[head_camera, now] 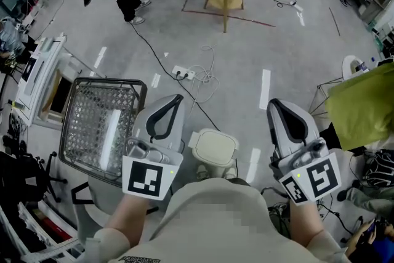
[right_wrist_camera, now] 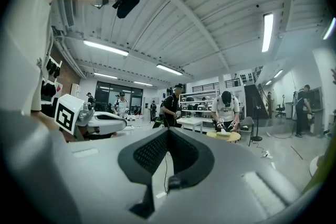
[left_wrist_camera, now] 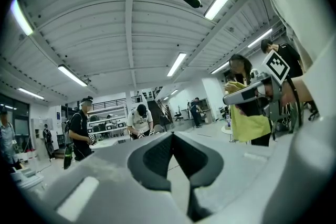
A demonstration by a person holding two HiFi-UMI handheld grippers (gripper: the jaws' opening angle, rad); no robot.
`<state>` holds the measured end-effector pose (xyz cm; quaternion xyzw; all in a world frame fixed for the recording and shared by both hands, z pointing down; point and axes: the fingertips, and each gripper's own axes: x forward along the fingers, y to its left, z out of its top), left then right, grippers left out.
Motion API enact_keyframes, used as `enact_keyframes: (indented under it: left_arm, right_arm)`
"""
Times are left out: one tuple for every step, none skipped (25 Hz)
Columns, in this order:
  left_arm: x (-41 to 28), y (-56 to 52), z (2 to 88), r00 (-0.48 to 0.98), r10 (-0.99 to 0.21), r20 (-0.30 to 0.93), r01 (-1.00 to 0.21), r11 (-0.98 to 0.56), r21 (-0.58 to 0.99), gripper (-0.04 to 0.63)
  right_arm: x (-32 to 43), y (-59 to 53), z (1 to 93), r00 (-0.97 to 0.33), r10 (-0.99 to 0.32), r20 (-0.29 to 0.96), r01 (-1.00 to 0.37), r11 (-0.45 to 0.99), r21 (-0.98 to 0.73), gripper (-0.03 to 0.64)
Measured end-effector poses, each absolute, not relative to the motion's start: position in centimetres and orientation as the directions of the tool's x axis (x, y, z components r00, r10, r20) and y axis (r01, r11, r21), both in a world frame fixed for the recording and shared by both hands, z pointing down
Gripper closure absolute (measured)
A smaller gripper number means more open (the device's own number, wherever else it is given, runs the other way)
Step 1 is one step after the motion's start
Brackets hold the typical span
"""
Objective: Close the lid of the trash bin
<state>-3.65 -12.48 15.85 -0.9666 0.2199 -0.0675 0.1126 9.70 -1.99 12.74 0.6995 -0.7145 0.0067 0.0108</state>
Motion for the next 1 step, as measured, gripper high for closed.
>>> enact_keyframes:
  left_arm:
    - [-3.58, -12.54, 16.24, 0.893, -0.441, 0.084, -0.411, -0.878, -0.245, 0.594]
  right_arm:
    - [9.73, -2.05, 13.0, -0.022, -1.0, 0.022, -1.0, 0.022, 0.009, 0.615]
